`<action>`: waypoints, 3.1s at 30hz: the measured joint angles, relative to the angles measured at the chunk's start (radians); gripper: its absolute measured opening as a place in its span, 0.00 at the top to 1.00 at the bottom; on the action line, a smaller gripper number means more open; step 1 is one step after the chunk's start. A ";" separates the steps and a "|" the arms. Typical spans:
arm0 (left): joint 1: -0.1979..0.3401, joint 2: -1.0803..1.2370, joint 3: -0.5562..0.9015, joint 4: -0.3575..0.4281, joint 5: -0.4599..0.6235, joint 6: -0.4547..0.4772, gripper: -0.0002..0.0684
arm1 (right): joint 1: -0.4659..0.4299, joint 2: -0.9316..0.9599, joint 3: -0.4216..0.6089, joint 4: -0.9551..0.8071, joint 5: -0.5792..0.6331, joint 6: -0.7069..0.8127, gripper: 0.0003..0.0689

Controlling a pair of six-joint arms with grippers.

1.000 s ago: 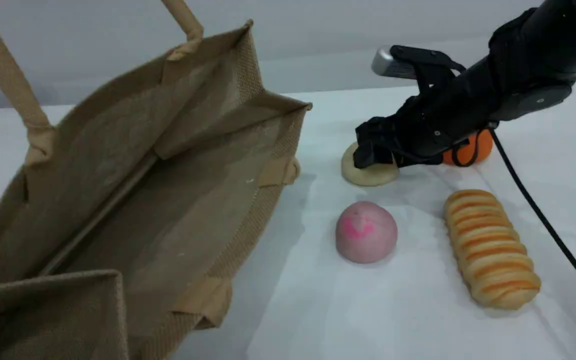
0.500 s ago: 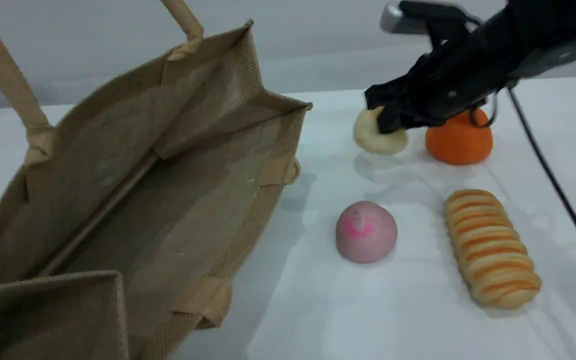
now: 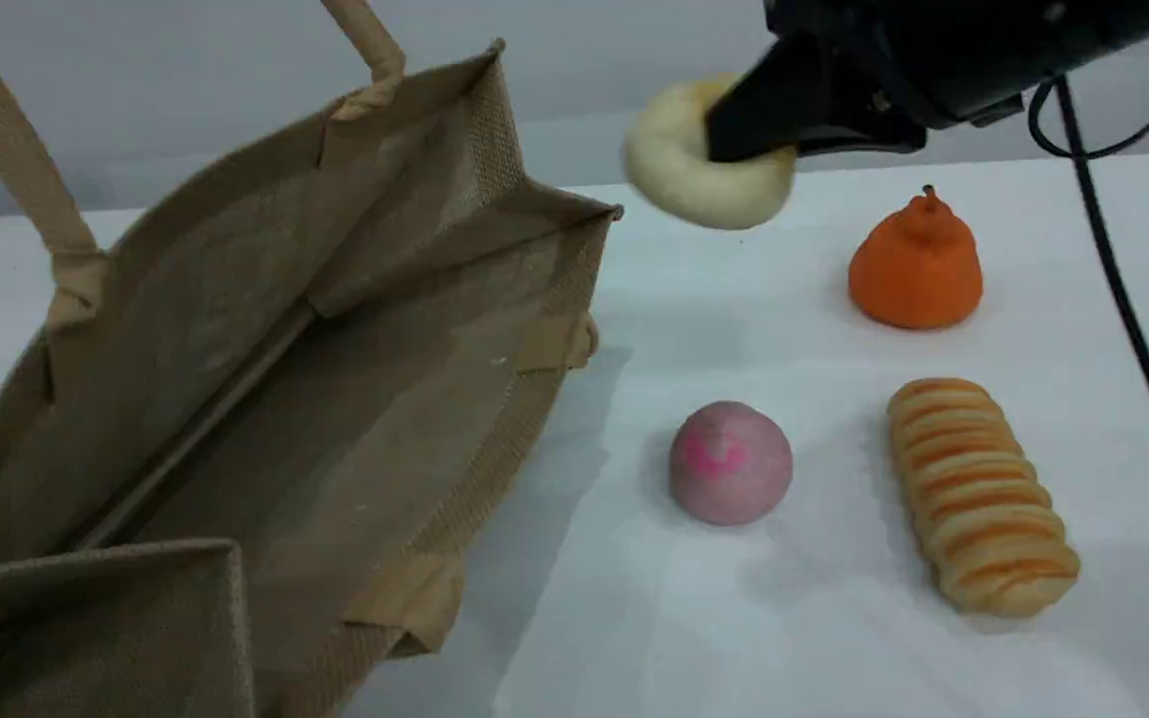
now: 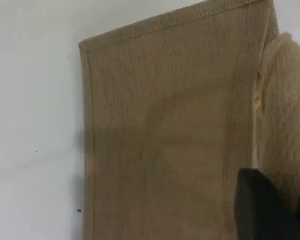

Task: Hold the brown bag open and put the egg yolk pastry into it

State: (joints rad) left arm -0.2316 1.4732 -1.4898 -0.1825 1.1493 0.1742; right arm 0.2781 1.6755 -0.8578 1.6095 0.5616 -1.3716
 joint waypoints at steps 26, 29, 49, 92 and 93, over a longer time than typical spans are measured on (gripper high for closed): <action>0.000 0.000 0.000 -0.009 0.020 0.003 0.88 | 0.382 0.284 -0.241 0.136 -0.119 -0.102 0.95; 0.000 0.000 0.000 -0.009 0.020 0.003 0.88 | 0.382 0.343 -0.302 0.136 -0.118 -0.102 0.95; 0.000 0.000 0.000 -0.012 0.012 0.003 0.88 | 0.440 0.493 -0.423 0.136 -0.078 -0.106 0.87; 0.000 0.003 0.314 -0.061 -0.379 0.007 0.88 | 0.178 -0.228 -0.425 -1.178 0.439 1.048 0.23; 0.000 0.003 0.338 -0.061 -0.397 0.009 0.88 | 0.178 -0.249 -0.425 -1.217 0.458 1.077 0.23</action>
State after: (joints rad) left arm -0.2316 1.4767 -1.1520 -0.2440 0.7527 0.1832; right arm 0.4566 1.4264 -1.2826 0.3929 1.0194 -0.2944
